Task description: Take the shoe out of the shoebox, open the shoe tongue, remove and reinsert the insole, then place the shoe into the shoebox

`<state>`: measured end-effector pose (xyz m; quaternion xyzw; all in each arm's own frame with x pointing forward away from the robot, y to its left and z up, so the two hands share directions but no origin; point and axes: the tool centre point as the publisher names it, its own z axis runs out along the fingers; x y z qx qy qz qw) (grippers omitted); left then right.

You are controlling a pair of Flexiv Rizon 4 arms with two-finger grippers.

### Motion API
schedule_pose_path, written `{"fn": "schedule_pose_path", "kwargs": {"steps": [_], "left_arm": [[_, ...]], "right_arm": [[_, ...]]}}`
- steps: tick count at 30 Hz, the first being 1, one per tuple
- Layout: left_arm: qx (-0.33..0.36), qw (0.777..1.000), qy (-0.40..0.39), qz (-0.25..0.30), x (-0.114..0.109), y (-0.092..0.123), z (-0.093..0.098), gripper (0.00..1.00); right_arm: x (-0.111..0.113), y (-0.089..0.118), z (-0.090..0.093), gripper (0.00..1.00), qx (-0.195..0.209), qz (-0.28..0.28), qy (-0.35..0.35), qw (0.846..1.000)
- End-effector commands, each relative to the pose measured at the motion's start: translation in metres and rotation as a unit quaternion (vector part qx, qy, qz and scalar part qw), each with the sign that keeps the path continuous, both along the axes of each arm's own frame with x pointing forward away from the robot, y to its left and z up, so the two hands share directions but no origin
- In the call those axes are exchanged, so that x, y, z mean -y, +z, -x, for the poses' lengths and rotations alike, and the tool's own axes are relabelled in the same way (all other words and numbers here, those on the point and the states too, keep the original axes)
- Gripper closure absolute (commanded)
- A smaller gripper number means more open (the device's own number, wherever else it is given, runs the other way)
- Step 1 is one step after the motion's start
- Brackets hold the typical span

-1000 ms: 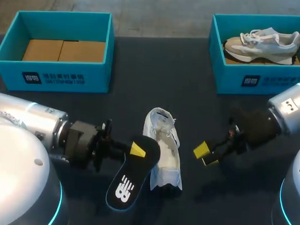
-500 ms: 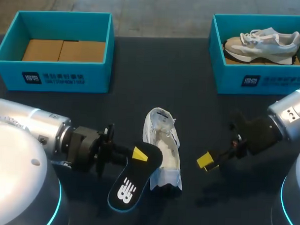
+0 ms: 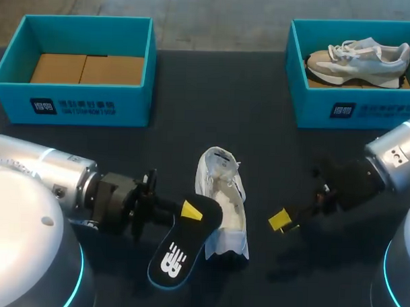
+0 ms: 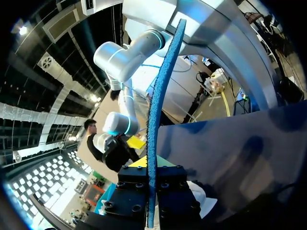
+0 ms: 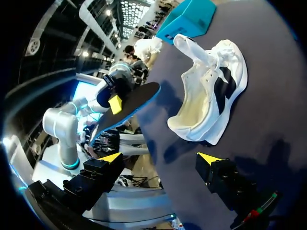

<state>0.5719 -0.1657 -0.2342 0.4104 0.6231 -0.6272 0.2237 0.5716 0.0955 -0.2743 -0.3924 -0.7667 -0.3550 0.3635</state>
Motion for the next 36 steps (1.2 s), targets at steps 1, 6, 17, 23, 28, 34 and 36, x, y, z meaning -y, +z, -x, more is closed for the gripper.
{"fn": "schedule_pose_path", "kwargs": {"steps": [1,6,17,23,28,34,36], "left_arm": [[-0.001,1.0,-0.005,-0.001,0.004,0.001,0.003,1.0],[-0.011,1.0,-0.011,0.002,0.004,0.001,0.008,1.0],[-0.028,0.999,-0.015,-0.003,0.006,-0.005,0.015,1.0],[-0.044,0.999,-0.017,0.003,0.007,-0.008,0.017,1.0],[-0.052,0.999,-0.012,0.008,0.007,-0.006,0.02,1.0],[-0.064,0.998,-0.007,0.01,0.008,-0.005,0.021,1.0],[-0.071,0.997,-0.007,0.011,0.009,-0.006,0.022,1.0]], "right_arm": [[-0.009,0.003,0.002,0.0,0.049,0.036,0.011,0.998],[-0.009,-0.001,0.002,0.0,0.094,0.052,0.038,0.994],[-0.009,-0.012,-0.004,0.0,0.113,0.079,0.077,0.987],[-0.007,-0.016,-0.006,0.0,0.122,0.11,0.11,0.98],[-0.007,-0.019,-0.004,0.0,0.149,0.132,0.132,0.971],[-0.006,-0.023,-0.003,0.0,0.183,0.159,0.133,0.961],[-0.007,-0.026,-0.003,0.0,0.194,0.167,0.132,0.958]]}}
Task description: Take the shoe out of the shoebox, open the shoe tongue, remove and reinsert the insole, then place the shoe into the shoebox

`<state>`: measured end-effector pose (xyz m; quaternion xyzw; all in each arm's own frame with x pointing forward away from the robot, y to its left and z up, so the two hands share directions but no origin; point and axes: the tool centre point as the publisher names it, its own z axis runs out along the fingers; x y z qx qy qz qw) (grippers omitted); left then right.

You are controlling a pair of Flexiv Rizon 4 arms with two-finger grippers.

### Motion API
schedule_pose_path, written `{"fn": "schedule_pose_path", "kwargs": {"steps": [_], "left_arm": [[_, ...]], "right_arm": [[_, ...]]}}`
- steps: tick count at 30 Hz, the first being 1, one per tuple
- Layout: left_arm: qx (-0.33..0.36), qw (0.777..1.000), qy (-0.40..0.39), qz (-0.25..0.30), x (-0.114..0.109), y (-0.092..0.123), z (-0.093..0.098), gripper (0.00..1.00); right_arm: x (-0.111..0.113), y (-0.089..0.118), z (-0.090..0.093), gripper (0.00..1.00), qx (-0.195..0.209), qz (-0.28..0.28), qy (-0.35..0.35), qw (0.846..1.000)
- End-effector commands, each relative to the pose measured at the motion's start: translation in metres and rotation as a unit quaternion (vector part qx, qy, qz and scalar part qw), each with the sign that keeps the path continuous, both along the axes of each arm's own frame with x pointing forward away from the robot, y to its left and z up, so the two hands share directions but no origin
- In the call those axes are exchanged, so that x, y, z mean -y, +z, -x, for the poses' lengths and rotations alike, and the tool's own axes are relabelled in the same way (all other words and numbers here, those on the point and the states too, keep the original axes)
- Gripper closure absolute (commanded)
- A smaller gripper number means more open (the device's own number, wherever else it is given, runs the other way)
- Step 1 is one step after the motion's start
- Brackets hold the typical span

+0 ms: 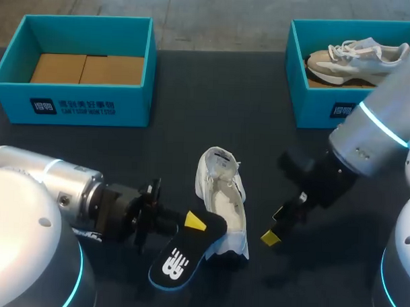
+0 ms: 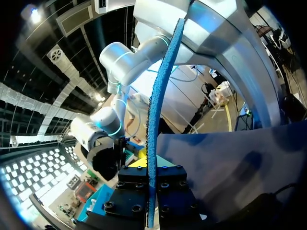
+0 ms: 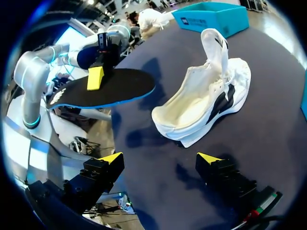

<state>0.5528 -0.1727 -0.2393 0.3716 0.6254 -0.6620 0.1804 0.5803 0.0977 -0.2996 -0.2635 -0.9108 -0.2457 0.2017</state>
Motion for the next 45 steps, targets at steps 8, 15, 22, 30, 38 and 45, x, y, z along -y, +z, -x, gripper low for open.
{"fn": "schedule_pose_path", "kwargs": {"steps": [8,15,22,30,38,45], "left_arm": [[-0.021,1.0,0.005,-0.009,0.005,-0.005,0.0,1.0],[-0.021,1.0,0.005,-0.009,0.005,-0.005,0.0,1.0],[-0.047,0.999,0.008,-0.003,0.008,-0.005,0.0,1.0],[-0.06,0.998,0.017,-0.004,0.011,-0.005,0.0,1.0],[-0.065,0.998,0.02,0.003,0.017,-0.009,-0.003,1.0],[-0.064,0.997,0.024,0.021,0.023,-0.009,-0.009,1.0]], "right_arm": [[-0.001,-0.006,0.007,0.0,0.042,0.008,-0.015,0.999],[-0.001,-0.006,0.007,0.0,0.042,0.008,-0.015,0.999],[-0.006,-0.02,-0.002,0.0,0.115,0.04,0.033,0.992],[-0.006,-0.025,-0.012,0.0,0.16,0.047,0.061,0.984],[0.0,-0.032,-0.02,0.0,0.178,0.059,0.066,0.98],[0.006,-0.041,-0.024,0.0,0.183,0.058,0.044,0.98]]}}
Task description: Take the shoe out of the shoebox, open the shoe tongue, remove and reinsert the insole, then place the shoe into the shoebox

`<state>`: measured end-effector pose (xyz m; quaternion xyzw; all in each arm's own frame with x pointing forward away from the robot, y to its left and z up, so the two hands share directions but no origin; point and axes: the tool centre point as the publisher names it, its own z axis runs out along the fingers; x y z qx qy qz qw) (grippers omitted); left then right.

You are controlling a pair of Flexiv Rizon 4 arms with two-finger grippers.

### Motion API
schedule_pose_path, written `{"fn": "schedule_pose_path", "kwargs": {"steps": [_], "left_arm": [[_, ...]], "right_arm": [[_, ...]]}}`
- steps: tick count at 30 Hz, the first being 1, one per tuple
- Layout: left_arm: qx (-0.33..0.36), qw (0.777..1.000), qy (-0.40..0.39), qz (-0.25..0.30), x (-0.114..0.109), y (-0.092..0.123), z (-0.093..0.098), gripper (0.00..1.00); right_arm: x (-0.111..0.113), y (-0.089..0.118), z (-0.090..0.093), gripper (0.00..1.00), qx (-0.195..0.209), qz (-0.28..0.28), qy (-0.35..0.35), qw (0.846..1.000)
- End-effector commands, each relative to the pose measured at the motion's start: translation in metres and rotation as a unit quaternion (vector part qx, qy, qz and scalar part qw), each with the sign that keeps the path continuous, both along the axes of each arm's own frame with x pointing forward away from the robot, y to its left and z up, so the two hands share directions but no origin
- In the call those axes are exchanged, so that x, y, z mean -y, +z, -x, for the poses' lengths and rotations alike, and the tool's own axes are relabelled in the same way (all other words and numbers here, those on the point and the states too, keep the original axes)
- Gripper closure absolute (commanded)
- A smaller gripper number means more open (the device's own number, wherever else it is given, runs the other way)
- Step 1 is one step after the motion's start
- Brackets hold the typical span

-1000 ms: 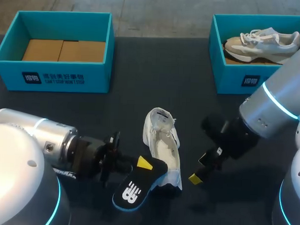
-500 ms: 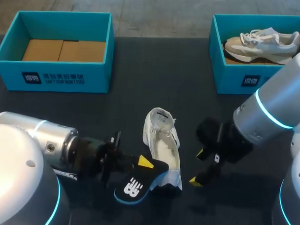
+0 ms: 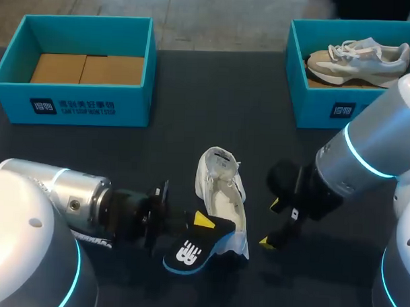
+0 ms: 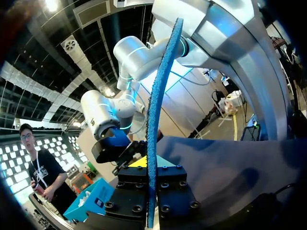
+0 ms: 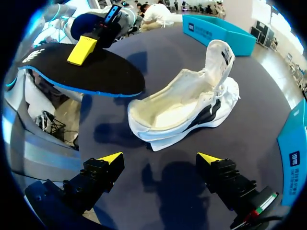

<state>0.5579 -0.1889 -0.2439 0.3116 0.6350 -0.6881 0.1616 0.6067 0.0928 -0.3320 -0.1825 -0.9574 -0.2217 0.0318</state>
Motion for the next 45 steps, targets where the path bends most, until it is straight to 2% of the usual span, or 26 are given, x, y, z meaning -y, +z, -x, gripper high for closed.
{"fn": "schedule_pose_path", "kwargs": {"steps": [1,10,24,45], "left_arm": [[-0.002,1.0,0.002,0.01,0.007,-0.005,-0.005,1.0],[0.005,1.0,0.021,0.016,0.007,-0.003,-0.002,1.0],[-0.011,0.999,0.035,0.016,0.007,-0.014,-0.001,1.0],[0.006,0.998,0.056,0.023,0.015,-0.019,-0.002,1.0]], "right_arm": [[0.001,-0.011,0.002,0.0,0.005,-0.007,-0.007,1.0],[-0.006,-0.023,0.0,0.0,0.003,-0.016,-0.019,1.0],[-0.011,-0.031,-0.009,0.0,0.005,-0.016,-0.02,1.0],[-0.013,-0.027,-0.014,0.0,-0.002,-0.009,-0.005,1.0]]}}
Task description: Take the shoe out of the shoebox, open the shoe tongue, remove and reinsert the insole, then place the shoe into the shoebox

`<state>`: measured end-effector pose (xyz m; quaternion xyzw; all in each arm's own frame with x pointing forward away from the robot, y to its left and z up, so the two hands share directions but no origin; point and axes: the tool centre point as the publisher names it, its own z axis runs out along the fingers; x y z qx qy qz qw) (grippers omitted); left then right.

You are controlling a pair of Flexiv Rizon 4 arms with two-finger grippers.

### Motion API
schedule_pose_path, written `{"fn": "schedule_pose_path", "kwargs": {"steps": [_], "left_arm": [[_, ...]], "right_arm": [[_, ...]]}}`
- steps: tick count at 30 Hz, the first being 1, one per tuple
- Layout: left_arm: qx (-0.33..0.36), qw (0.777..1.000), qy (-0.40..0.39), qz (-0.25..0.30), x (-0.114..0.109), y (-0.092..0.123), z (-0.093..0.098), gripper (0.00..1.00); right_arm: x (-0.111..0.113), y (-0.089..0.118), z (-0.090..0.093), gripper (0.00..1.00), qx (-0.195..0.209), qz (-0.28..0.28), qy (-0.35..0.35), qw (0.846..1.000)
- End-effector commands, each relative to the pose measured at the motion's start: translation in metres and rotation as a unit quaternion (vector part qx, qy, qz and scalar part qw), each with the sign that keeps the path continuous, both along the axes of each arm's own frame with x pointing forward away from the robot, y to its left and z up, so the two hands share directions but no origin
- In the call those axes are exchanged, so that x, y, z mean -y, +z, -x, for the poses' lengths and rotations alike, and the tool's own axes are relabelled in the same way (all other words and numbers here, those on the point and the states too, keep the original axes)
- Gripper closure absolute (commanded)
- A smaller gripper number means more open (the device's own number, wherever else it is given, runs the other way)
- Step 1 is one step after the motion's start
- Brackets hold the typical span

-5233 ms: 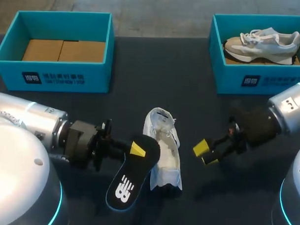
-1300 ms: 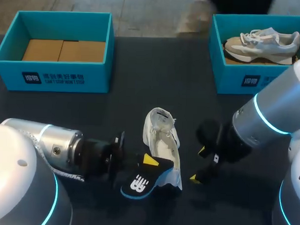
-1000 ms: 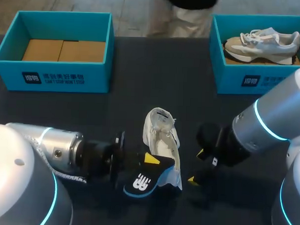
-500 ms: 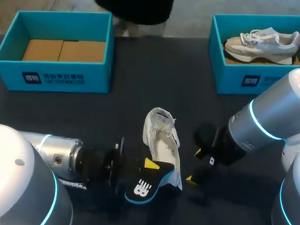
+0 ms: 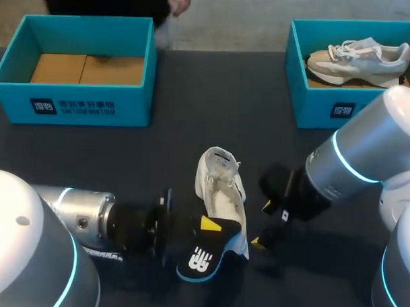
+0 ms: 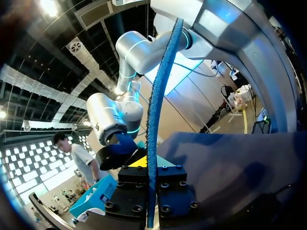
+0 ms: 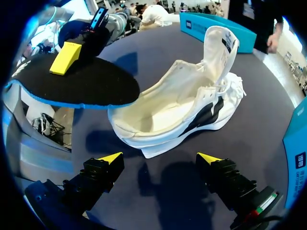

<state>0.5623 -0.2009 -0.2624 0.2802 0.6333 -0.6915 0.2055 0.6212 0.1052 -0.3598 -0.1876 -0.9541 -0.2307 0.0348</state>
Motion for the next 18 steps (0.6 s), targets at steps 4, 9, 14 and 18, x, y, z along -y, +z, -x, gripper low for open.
{"fn": "schedule_pose_path", "kwargs": {"steps": [4,9,14,18], "left_arm": [[-0.001,1.0,0.012,0.003,0.004,-0.002,0.003,1.0],[-0.001,1.0,0.016,0.001,0.005,-0.003,0.003,1.0],[-0.004,1.0,0.025,0.004,0.004,-0.003,0.001,1.0],[-0.009,0.999,0.031,0.009,0.003,-0.003,0.0,1.0]], "right_arm": [[-0.001,0.0,0.001,0.0,0.0,0.001,0.0,1.0],[-0.004,0.004,0.0,0.0,0.0,0.01,0.021,1.0],[-0.008,0.009,-0.001,0.0,0.0,0.019,0.033,0.999],[-0.01,0.012,-0.001,0.0,0.003,0.021,0.036,0.999]]}}
